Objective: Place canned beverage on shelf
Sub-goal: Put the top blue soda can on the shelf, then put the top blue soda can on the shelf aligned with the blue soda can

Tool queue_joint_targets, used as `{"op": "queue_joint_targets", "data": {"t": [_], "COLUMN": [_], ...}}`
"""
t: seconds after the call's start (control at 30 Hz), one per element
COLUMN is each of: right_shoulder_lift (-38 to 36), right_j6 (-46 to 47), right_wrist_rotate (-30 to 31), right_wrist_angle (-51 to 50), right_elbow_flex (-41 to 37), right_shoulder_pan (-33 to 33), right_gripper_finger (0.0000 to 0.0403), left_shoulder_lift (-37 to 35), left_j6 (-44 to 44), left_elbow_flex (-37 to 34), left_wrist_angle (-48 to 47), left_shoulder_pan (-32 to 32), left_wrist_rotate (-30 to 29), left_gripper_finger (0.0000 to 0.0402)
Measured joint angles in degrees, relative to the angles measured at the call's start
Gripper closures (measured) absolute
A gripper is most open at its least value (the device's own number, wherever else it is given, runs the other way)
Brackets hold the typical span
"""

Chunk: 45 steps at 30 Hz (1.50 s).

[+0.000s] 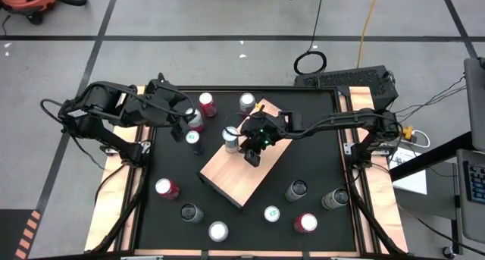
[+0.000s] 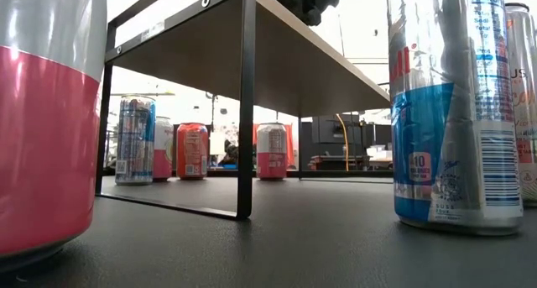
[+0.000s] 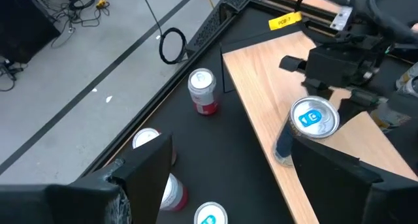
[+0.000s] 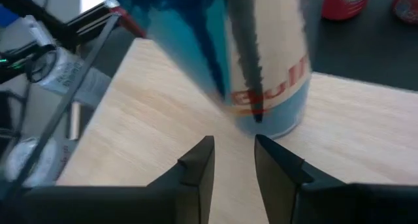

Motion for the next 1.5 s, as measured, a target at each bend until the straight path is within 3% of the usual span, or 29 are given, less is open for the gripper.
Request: {"op": "queue_joint_targets", "data": {"t": [0.37, 0.63, 0.8, 1.03, 1.3, 1.5], "right_shoulder_lift": [-6.79, -15.13, -19.06, -23.52, -26.68, -27.54], "right_j6": [4.24, 8.46, 5.92, -0.43, -5.56, -10.87], "right_wrist_rotate": [-1.57, -1.44, -1.32, -1.23, -1.32, -1.39], "right_wrist_angle": [-7.86, -15.53, -19.47, -26.08, -30.61, -31.35], "right_elbow_flex": [0.00, 0.00, 0.00, 0.00, 0.00, 0.00], "right_shoulder_pan": [0.00, 0.37, 0.31, -0.46, -0.46, -0.44], "right_gripper_finger": [0.0317, 0.0316, 0.0316, 0.0316, 0.0316, 0.0316], "left_shoulder_lift": [0.00, 0.00, -0.04, -2.88, -8.51, -10.01], "left_j6": [3.18, 9.57, 10.16, 4.48, -7.97, -18.35], "left_elbow_flex": [-0.02, -0.02, -0.79, -8.96, -23.25, -30.20], "left_wrist_angle": [-0.48, -0.55, -1.60, -3.40, -0.32, 0.14], "left_shoulder_pan": [0.17, 6.21, 9.20, 9.79, 7.83, 6.23], "left_wrist_rotate": [0.53, 9.51, 10.94, 14.08, 17.68, 18.58], "left_gripper_finger": [0.0093, 0.0105, 0.0107, 0.0107, 0.0107, 0.0107]}}
